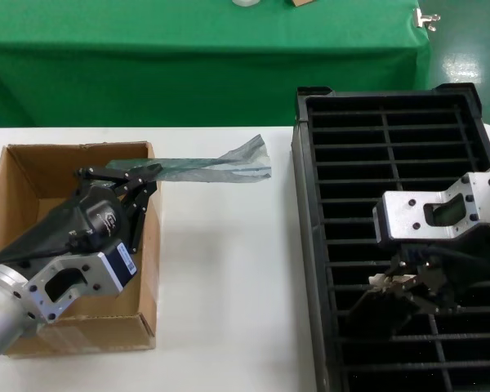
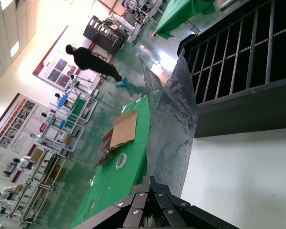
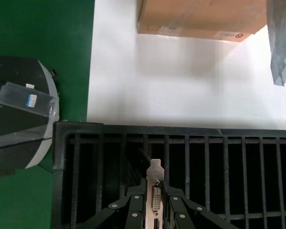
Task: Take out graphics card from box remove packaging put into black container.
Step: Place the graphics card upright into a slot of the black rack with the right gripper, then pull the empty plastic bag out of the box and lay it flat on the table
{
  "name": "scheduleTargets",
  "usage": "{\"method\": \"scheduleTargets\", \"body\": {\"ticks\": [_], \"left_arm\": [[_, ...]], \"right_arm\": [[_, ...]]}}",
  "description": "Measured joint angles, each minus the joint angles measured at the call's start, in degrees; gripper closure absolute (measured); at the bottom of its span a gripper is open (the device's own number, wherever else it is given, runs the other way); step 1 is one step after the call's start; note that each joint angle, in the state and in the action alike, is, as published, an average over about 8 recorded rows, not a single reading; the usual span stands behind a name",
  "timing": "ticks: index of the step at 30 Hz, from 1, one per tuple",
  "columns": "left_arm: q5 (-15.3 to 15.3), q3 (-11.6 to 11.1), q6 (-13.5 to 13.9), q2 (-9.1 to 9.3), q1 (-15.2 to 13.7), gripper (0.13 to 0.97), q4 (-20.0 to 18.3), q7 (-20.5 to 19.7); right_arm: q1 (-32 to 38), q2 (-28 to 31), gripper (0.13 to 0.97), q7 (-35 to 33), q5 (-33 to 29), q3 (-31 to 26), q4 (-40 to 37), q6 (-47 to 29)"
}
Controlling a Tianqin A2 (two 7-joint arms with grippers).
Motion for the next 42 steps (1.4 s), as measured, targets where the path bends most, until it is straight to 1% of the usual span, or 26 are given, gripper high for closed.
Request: {"method": "scheduleTargets", "body": {"ticks": [16,33,38,42], "left_arm": [[0.0,0.0,0.0,0.0,0.0,0.958,0.0,0.0],[0.0,0.0,0.0,0.0,0.0,0.958,0.0,0.0],[0.0,0.0,0.0,0.0,0.0,0.958,0.0,0.0],[0.0,0.0,0.0,0.0,0.0,0.958,0.0,0.0]], "right_arm": [[-0.6,0.1,0.906,0.5,-0.8,0.0,0.8,0.0],[-2.7,-2.4,0.906,-2.2,-2.7,0.0,-2.2,0.0],[-3.0,-2.4,0.868,-2.6,-2.9,0.3,-2.4,0.0],[-4.2,-2.5,0.845,-3.2,-3.7,2.0,-2.0,0.2]]}}
